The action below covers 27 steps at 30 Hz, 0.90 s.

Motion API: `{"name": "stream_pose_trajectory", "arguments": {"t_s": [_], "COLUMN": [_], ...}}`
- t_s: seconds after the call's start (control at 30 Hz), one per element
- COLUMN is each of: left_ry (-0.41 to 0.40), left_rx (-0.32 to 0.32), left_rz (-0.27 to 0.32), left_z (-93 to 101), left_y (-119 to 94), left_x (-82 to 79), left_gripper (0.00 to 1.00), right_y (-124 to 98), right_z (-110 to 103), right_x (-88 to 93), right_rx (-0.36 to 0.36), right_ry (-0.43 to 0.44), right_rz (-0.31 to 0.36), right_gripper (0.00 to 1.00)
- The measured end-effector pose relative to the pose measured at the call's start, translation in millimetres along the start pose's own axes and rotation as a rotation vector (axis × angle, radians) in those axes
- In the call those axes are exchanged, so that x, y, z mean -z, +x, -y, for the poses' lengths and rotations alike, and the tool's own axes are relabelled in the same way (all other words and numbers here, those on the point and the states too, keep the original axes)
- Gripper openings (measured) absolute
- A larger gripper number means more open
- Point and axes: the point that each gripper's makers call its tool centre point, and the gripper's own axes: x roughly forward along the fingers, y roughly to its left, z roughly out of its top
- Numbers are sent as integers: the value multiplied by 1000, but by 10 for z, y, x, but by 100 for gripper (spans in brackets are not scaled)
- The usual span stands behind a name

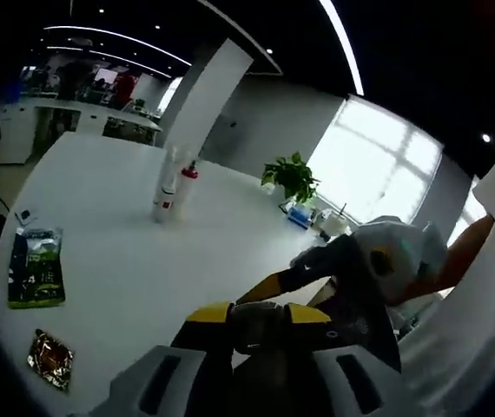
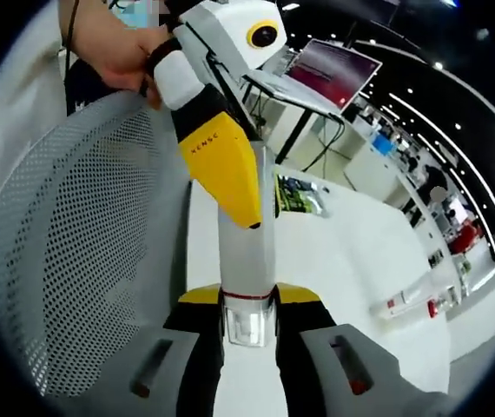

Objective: Arrange the skincare products in the storage area until every visible bottle or jar stands upright without overlapping.

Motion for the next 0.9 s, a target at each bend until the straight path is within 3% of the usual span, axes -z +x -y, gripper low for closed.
{"name": "stream_pose_trajectory", "arguments": {"t_s": [0.07,0.2,0.37,0.43,0.6,0.73,0.8,0.83,0.9], "left_ry": [34,64,116,149,154,141,146,140,138], "left_rx": [-15,-21,-46,-59,-75,-88,-99,-99,-103], "left_rz": [24,22,36,38,38,77,99,106,132], "left_z": [15,12,10,-6,-35,-72,-80,-81,-85], "left_y": [2,-19,-23,-30,-32,-74,-91,-98,-124], "left_x": [-33,-24,-39,-37,-48,-123,-158,-173,-218], "left_gripper": [21,21,21,21,21,21,21,21,21], "right_y": [3,40,45,55,71,65,70,61,49], "right_z": [17,15,96,59,-5,-99,-53,-57,-33], "right_x": [-6,2,12,42,114,271,236,214,239], "right_rx": [0,-8,11,-20,-77,-108,-100,-120,-134], "right_ry": [25,193,530,646,819,965,1053,1138,1263], "right_rz": [-8,8,67,74,78,14,72,90,96], "right_gripper": [20,23,34,39,46,45,48,49,54]}}
